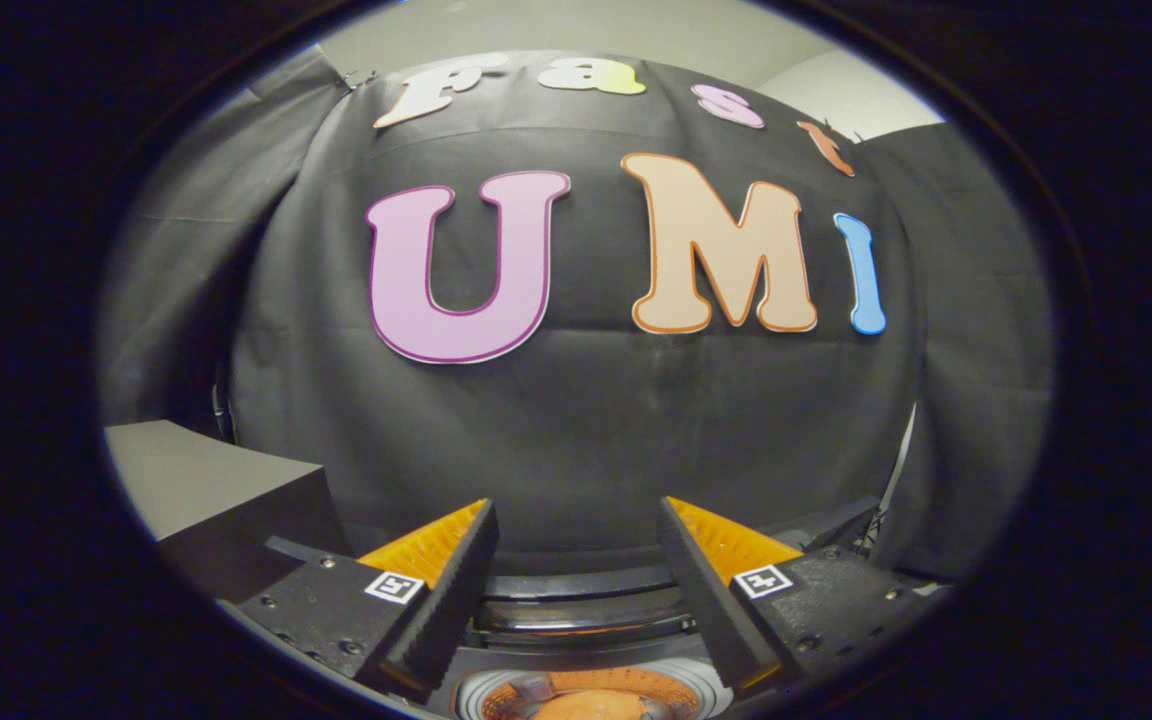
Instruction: Put the clothes into the washing machine and then close the washing machine lid.
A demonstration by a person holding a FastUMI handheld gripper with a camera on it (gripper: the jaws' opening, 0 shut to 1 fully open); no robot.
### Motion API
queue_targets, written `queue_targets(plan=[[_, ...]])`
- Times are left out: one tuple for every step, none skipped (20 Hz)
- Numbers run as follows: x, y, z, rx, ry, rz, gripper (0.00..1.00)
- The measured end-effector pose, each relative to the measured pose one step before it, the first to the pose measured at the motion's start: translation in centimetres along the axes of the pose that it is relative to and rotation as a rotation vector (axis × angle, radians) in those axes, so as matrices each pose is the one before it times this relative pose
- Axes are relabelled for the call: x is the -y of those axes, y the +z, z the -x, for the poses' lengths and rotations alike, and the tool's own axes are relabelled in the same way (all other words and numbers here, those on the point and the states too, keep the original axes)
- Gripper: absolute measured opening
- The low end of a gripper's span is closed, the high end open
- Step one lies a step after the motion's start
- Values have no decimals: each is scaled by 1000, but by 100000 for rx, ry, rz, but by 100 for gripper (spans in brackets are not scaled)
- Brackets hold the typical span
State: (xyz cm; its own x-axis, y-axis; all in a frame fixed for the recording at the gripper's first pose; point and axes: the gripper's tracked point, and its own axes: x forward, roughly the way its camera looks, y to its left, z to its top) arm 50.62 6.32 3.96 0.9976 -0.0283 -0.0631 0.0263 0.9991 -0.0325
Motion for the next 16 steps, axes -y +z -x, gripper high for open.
queue_targets(plan=[[-10,29,14,146,230,-16,97],[23,45,-25,133,11,12,97],[-4,-59,9,-195,468,-127,97],[-81,-76,5,-302,163,-129,98],[22,58,16,26,191,331,98],[61,-12,23,-259,95,43,98],[-12,-34,10,31,180,-96,98],[-36,26,-31,73,315,114,98],[-13,-69,-2,9,450,-143,98],[-90,117,118,525,501,15,98],[-21,-74,54,-156,513,-114,98],[20,-62,-15,203,253,-98,98],[9,-3,50,79,274,243,98],[-19,51,48,136,238,137,98],[29,-10,31,137,143,-124,98],[-99,34,-51,796,-526,-241,98]])
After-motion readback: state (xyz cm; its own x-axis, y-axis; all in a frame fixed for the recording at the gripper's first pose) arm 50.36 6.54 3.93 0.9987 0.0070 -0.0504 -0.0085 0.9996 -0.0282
